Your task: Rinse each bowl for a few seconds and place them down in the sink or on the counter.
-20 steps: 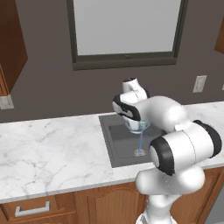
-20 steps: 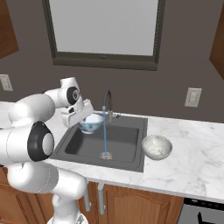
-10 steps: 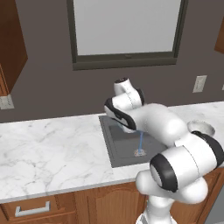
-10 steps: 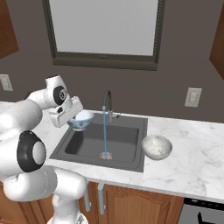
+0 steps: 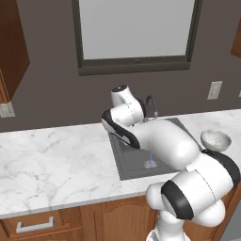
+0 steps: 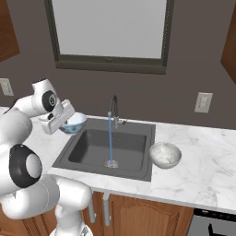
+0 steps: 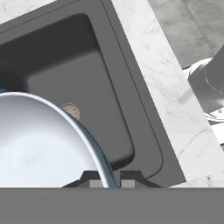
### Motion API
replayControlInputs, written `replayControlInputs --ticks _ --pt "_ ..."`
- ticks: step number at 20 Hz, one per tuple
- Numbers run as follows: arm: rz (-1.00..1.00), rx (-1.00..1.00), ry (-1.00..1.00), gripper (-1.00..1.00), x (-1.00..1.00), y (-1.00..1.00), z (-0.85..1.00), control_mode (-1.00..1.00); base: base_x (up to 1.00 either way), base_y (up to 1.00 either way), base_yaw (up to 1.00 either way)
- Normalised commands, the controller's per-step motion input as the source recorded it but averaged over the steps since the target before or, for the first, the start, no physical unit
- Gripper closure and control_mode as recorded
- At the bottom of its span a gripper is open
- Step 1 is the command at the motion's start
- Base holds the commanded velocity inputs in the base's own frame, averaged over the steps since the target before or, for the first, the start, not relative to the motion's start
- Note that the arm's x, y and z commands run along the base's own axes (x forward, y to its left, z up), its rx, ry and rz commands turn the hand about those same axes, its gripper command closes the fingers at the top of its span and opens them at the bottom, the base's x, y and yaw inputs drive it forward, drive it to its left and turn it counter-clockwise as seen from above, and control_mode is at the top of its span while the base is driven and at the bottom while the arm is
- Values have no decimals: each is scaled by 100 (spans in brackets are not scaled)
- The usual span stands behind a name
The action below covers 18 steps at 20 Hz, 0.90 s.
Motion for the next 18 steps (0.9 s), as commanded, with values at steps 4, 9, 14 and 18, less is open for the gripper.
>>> replayControlInputs --ticks 4,9,14,18 --pt "0 0 -5 100 -1 45 3 -100 0 0 0" --pt "0 0 -3 100 0 40 1 -100 0 0 0" --pt "0 0 -2 100 0 32 0 -100 0 0 0" --pt "0 -2 -1 100 0 30 0 -100 0 0 0"
